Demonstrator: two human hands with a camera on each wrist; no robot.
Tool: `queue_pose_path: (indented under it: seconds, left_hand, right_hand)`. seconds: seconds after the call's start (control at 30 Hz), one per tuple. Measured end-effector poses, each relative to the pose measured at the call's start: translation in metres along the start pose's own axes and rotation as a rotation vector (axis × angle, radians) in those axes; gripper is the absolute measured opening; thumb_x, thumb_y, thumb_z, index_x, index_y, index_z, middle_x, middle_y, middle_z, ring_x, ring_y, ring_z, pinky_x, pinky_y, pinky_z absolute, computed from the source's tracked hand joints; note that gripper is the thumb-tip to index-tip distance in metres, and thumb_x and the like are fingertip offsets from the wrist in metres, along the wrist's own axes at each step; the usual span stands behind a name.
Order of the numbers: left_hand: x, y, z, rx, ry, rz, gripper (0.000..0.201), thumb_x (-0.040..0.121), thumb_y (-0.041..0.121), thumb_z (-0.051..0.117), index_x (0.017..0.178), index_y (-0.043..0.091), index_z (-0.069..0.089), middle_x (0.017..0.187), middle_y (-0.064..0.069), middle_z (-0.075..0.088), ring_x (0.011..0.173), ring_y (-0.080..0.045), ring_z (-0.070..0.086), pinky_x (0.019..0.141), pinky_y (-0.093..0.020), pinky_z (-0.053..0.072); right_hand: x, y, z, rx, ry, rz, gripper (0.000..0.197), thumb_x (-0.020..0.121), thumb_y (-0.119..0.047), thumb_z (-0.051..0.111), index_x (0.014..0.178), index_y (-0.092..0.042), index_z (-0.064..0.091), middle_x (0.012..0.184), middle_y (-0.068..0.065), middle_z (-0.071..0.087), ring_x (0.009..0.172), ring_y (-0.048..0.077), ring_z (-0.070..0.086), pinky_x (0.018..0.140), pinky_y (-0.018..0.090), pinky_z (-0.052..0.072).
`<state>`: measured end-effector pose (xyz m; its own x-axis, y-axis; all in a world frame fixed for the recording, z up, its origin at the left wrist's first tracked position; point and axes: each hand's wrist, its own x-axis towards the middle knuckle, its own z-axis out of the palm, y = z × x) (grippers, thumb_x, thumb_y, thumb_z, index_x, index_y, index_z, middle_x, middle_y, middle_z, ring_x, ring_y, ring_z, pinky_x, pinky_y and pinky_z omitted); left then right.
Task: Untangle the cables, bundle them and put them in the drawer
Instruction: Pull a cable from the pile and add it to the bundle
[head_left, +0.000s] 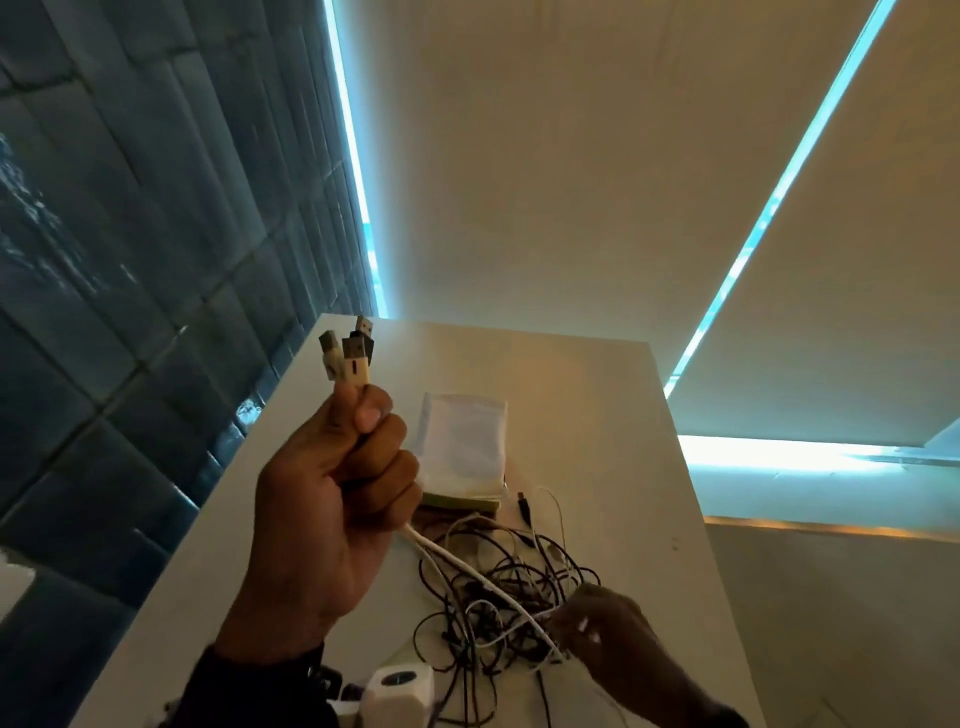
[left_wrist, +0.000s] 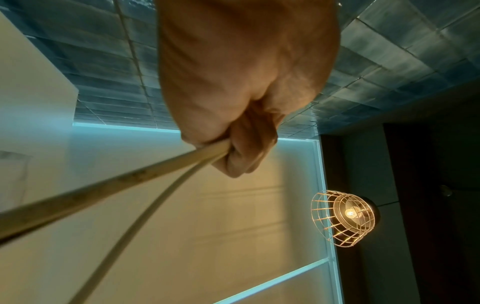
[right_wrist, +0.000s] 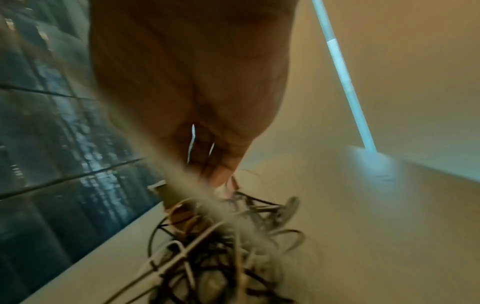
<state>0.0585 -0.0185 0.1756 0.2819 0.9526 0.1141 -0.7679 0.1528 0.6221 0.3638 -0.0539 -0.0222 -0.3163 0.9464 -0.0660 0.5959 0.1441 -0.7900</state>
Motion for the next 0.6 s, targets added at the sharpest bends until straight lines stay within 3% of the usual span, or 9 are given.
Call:
queue_pose_path:
  seconds: [0.07,0.13,0.27,0.3,0.37,0.4,0.43,0.57,0.6]
  left_hand:
    - [-0.002,0.003,-0.009,-0.106,-0.096,-0.03,0.034,0.103,0.028,0.033,0.08,0.012,0.052,0.057,0.004,0.029,0.043,-0.009,0.024,0.039,-0.022,0.03]
    - [-0.003,0.008,-0.016,-0.221,-0.186,-0.056,0.038,0.106,0.028,0.025,0.088,0.006,0.051,0.061,0.001,0.033,0.048,-0.012,0.029,0.045,-0.027,0.033]
    - [-0.009,0.017,-0.021,-0.211,-0.16,-0.018,0.037,0.106,0.029,0.028,0.09,0.005,0.052,0.062,0.0,0.033,0.049,-0.012,0.03,0.046,-0.027,0.033]
    - [-0.011,0.018,-0.021,-0.163,-0.114,0.005,0.033,0.104,0.03,0.036,0.086,0.008,0.053,0.06,0.002,0.032,0.047,-0.01,0.028,0.043,-0.026,0.032]
    - [-0.017,0.02,-0.021,-0.059,-0.033,0.04,0.026,0.097,0.032,0.053,0.078,0.012,0.053,0.055,0.006,0.029,0.042,-0.007,0.023,0.037,-0.022,0.029]
    - [-0.018,0.021,-0.023,-0.044,-0.016,0.046,0.026,0.095,0.032,0.056,0.077,0.013,0.053,0.054,0.006,0.029,0.041,-0.007,0.021,0.036,-0.021,0.028]
    - [-0.019,0.022,-0.025,-0.052,-0.01,0.047,0.026,0.095,0.032,0.056,0.077,0.014,0.054,0.054,0.007,0.029,0.041,-0.007,0.021,0.036,-0.021,0.028]
    - [-0.02,0.025,-0.027,-0.095,0.007,0.05,0.033,0.102,0.033,0.041,0.079,0.013,0.054,0.055,0.006,0.031,0.042,-0.008,0.023,0.037,-0.022,0.03]
    - [-0.02,0.025,-0.023,-0.067,0.055,0.064,0.037,0.102,0.033,0.038,0.076,0.013,0.054,0.053,0.006,0.031,0.042,-0.008,0.021,0.036,-0.021,0.03]
  right_hand:
    - [0.048,-0.039,0.044,-0.146,-0.055,-0.096,0.009,0.085,-0.025,0.067,0.077,-0.022,0.07,0.078,-0.015,0.059,0.073,-0.001,0.055,0.062,0.011,0.035]
    - [0.077,-0.047,0.064,-0.388,-0.039,-0.234,0.023,0.089,-0.036,0.059,0.079,-0.017,0.07,0.084,-0.003,0.063,0.082,0.012,0.059,0.064,0.018,0.034]
    - [0.097,-0.036,0.081,-0.642,-0.202,-0.091,0.039,0.092,-0.048,0.05,0.102,-0.013,0.062,0.114,0.008,0.06,0.107,0.026,0.053,0.083,0.032,0.041]
    - [0.102,-0.032,0.085,-0.679,-0.226,-0.048,0.04,0.086,-0.054,0.056,0.097,-0.016,0.064,0.107,0.005,0.064,0.101,0.025,0.057,0.079,0.032,0.044]
    - [0.11,-0.024,0.091,-0.74,-0.337,0.041,0.044,0.054,-0.068,0.074,0.064,-0.026,0.066,0.068,-0.009,0.066,0.067,0.014,0.064,0.054,0.025,0.049]
    - [0.114,-0.015,0.095,-0.796,-0.287,0.059,0.047,0.04,-0.069,0.078,0.053,-0.027,0.062,0.055,-0.012,0.06,0.054,0.01,0.061,0.045,0.024,0.047]
    - [0.116,-0.009,0.099,-0.814,-0.294,0.058,0.047,0.037,-0.067,0.08,0.053,-0.027,0.061,0.054,-0.012,0.059,0.053,0.011,0.061,0.044,0.025,0.049]
    - [0.112,-0.001,0.104,-0.816,-0.384,0.087,0.043,0.053,-0.063,0.075,0.075,-0.027,0.066,0.077,-0.004,0.064,0.069,0.021,0.065,0.051,0.034,0.052]
    - [0.11,-0.006,0.099,-0.831,-0.402,0.054,0.041,0.063,-0.06,0.071,0.084,-0.025,0.066,0.089,0.0,0.064,0.079,0.025,0.065,0.06,0.038,0.053]
